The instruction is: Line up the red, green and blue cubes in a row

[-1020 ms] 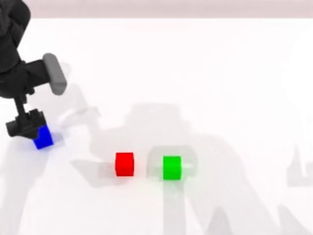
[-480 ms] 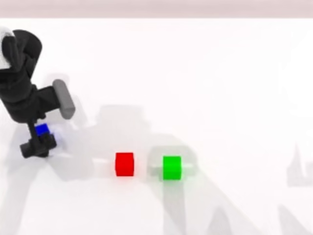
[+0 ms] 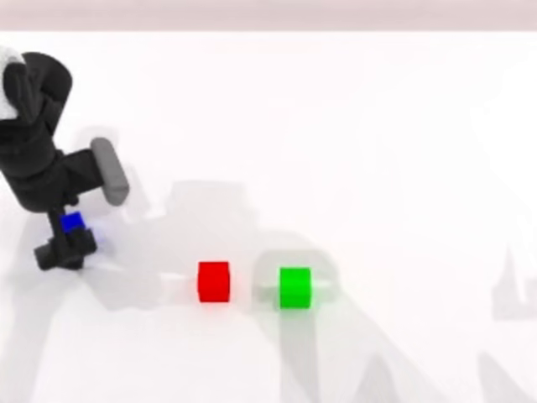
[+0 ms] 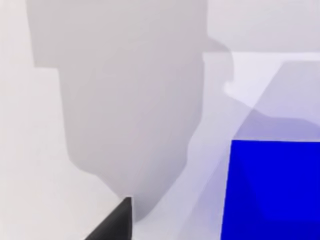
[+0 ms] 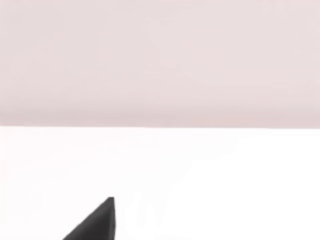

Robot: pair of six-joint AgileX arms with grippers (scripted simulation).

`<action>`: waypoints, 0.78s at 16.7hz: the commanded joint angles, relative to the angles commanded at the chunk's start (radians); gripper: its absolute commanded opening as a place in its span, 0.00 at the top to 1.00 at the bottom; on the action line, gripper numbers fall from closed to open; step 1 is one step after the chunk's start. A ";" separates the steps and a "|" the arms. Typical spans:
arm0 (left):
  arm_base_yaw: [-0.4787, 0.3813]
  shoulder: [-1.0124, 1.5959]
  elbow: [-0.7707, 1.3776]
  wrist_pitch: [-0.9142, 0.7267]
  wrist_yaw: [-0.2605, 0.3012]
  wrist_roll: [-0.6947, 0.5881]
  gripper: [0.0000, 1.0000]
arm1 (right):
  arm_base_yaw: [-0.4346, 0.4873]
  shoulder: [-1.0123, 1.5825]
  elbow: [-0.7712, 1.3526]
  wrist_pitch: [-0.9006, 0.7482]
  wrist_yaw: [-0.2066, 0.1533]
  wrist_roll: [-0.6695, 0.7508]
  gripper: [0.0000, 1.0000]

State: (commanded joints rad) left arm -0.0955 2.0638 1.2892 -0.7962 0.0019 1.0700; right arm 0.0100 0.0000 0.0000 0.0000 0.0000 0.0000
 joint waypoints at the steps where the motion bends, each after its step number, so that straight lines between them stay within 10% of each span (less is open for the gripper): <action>1: 0.000 0.000 0.000 0.000 0.000 0.000 0.38 | 0.000 0.000 0.000 0.000 0.000 0.000 0.00; 9: 0.000 0.000 0.000 0.000 0.000 0.000 0.98 | 0.000 0.000 0.000 0.000 0.000 0.000 0.00; 13: 0.000 0.000 0.000 0.000 0.000 0.000 1.00 | 0.000 0.000 0.000 0.000 0.000 0.000 0.00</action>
State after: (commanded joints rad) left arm -0.0955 2.0638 1.2892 -0.7962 0.0019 1.0700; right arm 0.0100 0.0000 0.0000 0.0000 0.0000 0.0000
